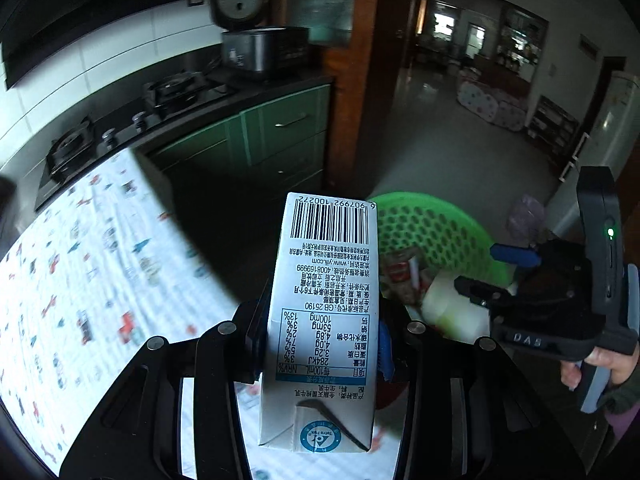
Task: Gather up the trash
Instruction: 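Open the right gripper over the basket to drop the paper cup while the left gripper carries the carton, then open the left gripper over the basket to drop the milk carton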
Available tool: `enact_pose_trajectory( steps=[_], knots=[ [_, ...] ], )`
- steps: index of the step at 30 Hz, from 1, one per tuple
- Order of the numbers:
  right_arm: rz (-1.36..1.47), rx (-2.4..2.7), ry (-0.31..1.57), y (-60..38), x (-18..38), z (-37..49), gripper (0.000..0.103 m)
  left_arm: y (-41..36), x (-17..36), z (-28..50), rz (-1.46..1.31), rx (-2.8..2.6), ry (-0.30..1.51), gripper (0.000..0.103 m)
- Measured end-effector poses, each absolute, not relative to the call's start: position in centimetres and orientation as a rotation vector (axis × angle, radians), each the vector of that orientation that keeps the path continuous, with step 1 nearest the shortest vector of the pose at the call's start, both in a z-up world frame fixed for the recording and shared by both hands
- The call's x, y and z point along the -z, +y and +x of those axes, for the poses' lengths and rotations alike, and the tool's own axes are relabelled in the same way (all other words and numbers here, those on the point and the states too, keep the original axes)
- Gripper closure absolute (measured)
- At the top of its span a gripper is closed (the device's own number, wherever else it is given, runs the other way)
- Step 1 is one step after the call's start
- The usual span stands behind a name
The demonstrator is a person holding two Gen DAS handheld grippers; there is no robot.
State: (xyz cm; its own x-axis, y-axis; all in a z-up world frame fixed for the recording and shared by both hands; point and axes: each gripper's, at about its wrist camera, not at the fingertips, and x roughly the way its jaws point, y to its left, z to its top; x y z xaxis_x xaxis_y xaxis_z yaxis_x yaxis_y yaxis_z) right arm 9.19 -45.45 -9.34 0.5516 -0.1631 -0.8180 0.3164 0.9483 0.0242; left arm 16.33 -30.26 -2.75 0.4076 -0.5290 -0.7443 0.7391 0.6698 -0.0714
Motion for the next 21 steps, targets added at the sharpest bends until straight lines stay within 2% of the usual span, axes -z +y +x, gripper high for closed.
enact_pose_trajectory(
  steps=[4,18,21],
  knots=[
    [0.195,0.302,0.929,-47.0,9.2,7.8,0.035,-33.1,3.0,16.0,0.299,0.832,0.824,0.062],
    [0.196,0.314,0.891,-48.4,7.8,3.7,0.030,-38.6,5.1,16.1,0.309,0.847,0.877,0.060],
    [0.195,0.313,0.885,-48.3,7.6,3.1,0.028,-39.1,5.2,15.6,0.309,0.845,0.868,0.054]
  ],
)
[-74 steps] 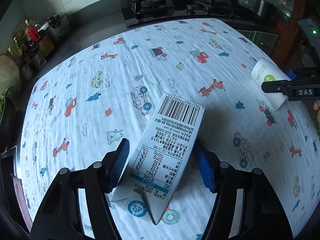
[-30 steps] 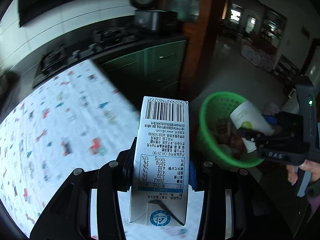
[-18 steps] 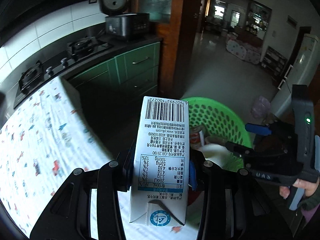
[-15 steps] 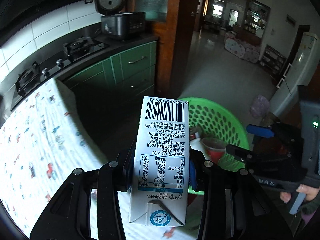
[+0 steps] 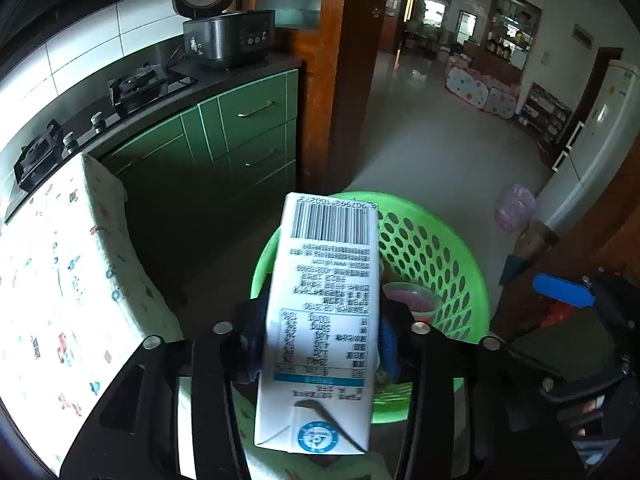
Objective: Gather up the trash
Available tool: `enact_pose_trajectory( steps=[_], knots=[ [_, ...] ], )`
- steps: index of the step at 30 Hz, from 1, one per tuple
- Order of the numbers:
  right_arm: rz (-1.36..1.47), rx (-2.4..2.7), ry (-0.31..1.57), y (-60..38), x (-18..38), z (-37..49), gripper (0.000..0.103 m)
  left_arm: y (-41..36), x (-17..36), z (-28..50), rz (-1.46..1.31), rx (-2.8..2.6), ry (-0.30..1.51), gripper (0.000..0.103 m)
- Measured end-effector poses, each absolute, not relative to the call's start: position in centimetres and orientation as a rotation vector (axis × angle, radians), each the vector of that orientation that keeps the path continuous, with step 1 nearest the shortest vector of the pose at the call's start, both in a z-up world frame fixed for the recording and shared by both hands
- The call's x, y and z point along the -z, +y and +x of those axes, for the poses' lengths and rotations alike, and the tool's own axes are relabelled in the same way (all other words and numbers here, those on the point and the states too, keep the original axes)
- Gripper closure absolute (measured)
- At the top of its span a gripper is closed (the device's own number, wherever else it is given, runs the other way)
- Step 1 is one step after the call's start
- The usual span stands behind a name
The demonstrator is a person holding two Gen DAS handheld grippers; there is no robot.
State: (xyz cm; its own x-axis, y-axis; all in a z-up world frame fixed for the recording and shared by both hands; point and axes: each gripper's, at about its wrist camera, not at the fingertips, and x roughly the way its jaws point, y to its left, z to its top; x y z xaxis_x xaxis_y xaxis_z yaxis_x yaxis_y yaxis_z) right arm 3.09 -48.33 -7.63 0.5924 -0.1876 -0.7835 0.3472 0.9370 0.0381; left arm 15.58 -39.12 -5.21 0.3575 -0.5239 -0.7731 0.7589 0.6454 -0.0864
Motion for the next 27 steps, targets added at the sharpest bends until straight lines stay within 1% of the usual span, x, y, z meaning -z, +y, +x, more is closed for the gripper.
enact_pose_trajectory(
  steps=[2,4,7,10,12,16,23,27],
  knots=[
    [0.196,0.311,0.879,-48.3,7.6,2.6,0.027,-39.3,5.2,15.5,0.312,0.839,0.853,0.040],
    [0.197,0.307,0.875,-48.2,7.5,2.3,0.027,-39.4,5.1,15.0,0.305,0.839,0.843,0.035],
    [0.197,0.302,0.868,-47.9,7.4,1.8,0.024,-38.8,5.0,14.8,0.298,0.835,0.840,0.031],
    [0.196,0.294,0.860,-47.5,7.2,1.5,0.024,-37.6,4.6,14.5,0.290,0.808,0.826,0.024],
    [0.198,0.284,0.854,-47.0,7.1,1.3,0.022,-36.3,4.2,14.2,0.279,0.786,0.814,0.022],
    [0.196,0.260,0.839,-45.7,6.8,1.1,0.021,-33.8,3.2,13.6,0.260,0.731,0.793,0.012],
    [0.179,0.207,0.815,-42.6,6.0,0.8,0.017,-29.2,2.3,12.9,0.221,0.638,0.782,0.006],
    [0.170,0.183,0.807,-41.2,5.6,0.8,0.015,-27.1,2.1,12.4,0.212,0.599,0.781,0.005]
  ],
)
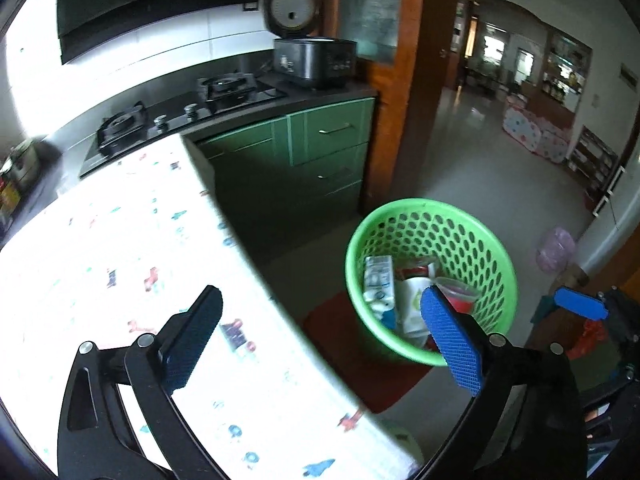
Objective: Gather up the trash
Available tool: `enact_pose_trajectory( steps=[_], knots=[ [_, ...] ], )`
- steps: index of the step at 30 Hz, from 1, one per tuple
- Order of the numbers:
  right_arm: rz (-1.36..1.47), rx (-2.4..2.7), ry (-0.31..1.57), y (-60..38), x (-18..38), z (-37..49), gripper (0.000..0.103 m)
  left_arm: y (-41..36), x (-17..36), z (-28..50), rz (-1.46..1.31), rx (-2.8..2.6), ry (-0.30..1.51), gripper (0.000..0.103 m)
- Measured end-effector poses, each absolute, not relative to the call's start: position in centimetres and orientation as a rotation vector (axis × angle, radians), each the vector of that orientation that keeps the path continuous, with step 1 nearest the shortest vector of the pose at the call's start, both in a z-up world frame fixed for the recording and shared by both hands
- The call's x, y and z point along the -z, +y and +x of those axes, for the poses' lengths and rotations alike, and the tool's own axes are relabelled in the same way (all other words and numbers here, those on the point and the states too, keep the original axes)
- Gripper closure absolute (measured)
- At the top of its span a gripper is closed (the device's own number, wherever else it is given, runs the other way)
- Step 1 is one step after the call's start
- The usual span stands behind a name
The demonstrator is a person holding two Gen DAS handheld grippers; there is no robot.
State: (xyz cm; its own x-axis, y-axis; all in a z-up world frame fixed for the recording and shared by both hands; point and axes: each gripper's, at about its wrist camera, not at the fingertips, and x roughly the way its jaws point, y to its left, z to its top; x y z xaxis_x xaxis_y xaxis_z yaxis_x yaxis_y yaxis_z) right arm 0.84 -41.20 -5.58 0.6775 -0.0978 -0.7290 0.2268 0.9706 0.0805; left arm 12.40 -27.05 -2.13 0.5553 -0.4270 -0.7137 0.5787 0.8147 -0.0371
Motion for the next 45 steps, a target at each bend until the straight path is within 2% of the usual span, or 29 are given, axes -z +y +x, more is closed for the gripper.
enact_pose_trajectory(
  steps=[24,45],
  knots=[
    [0.123,0.105,0.759,-36.1,3.6,0.4,0.012,-17.8,2.3,9.9,0.120,0.392,0.812,0.005],
    [0.117,0.059,0.725,-33.6,2.5,0.5,0.011,-11.5,0.8,7.8,0.081,0.286,0.740,0.005]
  ],
)
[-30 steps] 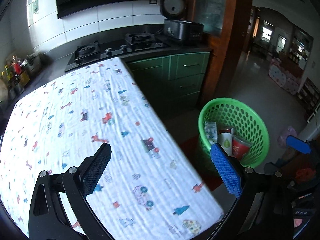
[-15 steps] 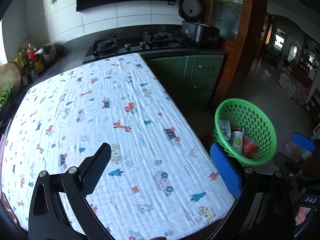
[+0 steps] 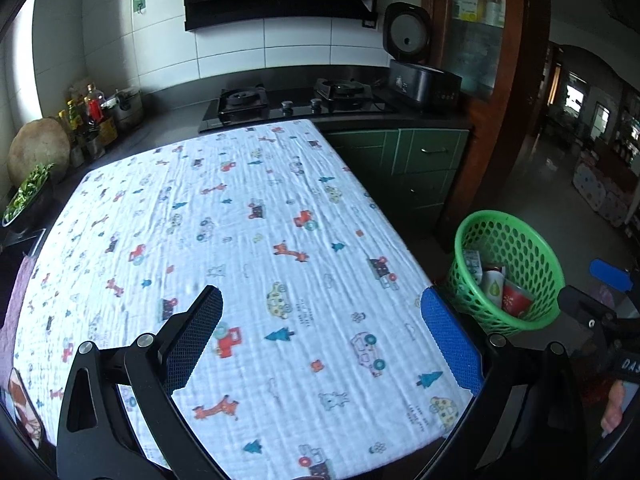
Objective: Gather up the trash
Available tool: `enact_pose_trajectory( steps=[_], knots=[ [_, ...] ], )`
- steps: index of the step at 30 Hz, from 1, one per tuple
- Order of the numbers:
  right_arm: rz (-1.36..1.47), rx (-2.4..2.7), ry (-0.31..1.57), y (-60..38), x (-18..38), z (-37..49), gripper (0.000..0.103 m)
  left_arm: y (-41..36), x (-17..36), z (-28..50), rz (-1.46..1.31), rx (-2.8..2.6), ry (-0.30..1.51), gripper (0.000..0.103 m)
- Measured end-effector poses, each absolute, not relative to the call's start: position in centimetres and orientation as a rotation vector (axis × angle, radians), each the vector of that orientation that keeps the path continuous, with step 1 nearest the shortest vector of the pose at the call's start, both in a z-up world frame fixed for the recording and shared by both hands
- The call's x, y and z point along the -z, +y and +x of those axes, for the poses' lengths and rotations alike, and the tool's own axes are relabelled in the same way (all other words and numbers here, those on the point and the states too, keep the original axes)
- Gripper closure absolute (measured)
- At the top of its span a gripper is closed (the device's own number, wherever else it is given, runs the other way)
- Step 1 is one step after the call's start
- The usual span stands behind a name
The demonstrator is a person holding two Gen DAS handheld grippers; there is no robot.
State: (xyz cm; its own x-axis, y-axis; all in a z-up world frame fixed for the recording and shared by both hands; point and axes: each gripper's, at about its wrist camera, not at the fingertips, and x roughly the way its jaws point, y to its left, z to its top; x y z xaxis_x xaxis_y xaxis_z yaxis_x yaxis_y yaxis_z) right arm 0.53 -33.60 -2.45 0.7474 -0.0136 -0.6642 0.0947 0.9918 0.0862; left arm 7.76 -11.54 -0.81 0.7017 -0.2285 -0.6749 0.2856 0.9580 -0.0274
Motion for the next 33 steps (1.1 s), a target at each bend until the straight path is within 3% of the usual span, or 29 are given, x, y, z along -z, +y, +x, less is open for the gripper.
enact_pose_trajectory(
  steps=[33],
  knots=[
    [0.120,0.028,0.721,-31.6,2.0,0.6,0.011,-9.7,0.1,6.5,0.085,0.275,0.705,0.005]
  ],
)
